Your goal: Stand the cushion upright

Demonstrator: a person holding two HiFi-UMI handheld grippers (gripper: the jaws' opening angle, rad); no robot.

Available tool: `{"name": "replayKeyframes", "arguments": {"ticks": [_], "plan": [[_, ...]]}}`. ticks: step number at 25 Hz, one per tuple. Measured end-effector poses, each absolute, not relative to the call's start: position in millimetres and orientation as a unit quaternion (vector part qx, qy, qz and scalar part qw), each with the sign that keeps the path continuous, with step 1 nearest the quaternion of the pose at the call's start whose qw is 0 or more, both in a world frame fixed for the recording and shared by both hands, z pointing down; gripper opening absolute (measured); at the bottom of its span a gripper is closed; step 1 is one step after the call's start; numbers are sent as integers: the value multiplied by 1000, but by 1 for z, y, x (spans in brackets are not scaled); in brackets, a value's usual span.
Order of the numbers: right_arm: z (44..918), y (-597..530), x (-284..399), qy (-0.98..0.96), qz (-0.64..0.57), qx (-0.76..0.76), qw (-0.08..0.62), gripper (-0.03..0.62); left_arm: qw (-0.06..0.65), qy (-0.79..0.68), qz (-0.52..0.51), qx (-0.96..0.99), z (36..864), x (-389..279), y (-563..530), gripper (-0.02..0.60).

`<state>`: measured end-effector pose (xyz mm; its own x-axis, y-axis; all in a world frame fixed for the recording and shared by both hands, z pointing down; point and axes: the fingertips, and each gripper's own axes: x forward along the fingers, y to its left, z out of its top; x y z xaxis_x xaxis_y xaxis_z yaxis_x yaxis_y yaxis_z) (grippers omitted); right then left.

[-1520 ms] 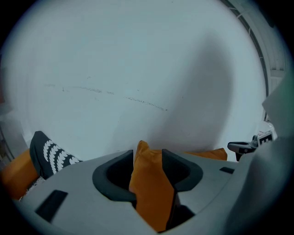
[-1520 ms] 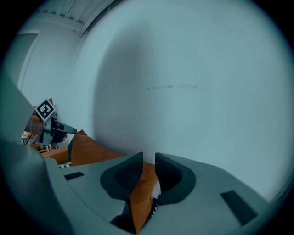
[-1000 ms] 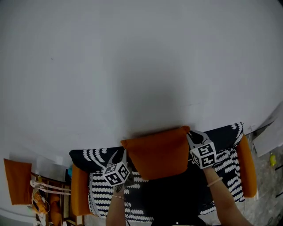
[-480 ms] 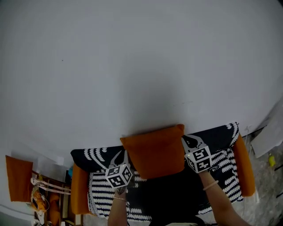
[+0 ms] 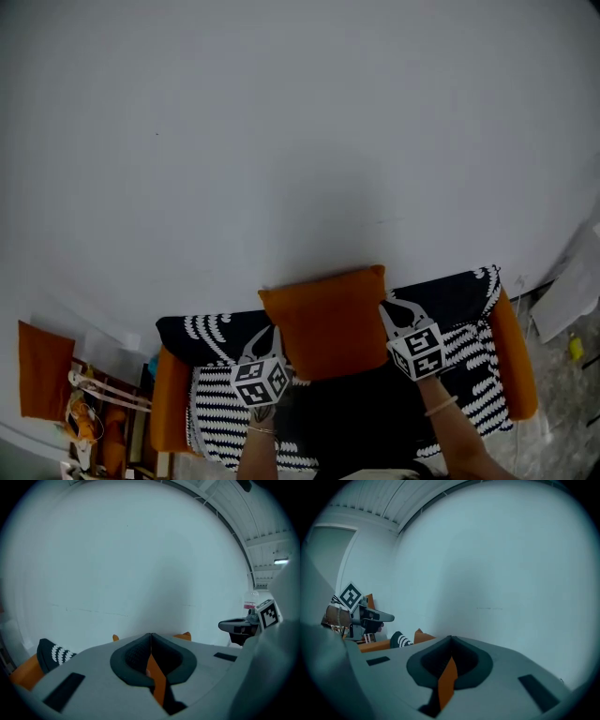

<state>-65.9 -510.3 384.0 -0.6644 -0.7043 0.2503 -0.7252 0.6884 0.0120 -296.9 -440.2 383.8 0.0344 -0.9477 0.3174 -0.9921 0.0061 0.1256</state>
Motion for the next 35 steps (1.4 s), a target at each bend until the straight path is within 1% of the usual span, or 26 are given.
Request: {"name": "replayKeyframes", "arguments": {"ticks": [4,12,19,35], "plan": [[368,-479,-61,-917,36,384,103,9,161,-679,59,714,369,-274,-415,21],[343,-428,-44,-924,24,374,81,9,129,-676,61,723,340,-233,-367,20],[324,-396,-39,-927,-3,365,80,8,118,-677,57,724,329,-209,-332,20],[301,-360,-47,-914,-26,395,88,8,76,-654,45,752,288,-203,-306,20]]}}
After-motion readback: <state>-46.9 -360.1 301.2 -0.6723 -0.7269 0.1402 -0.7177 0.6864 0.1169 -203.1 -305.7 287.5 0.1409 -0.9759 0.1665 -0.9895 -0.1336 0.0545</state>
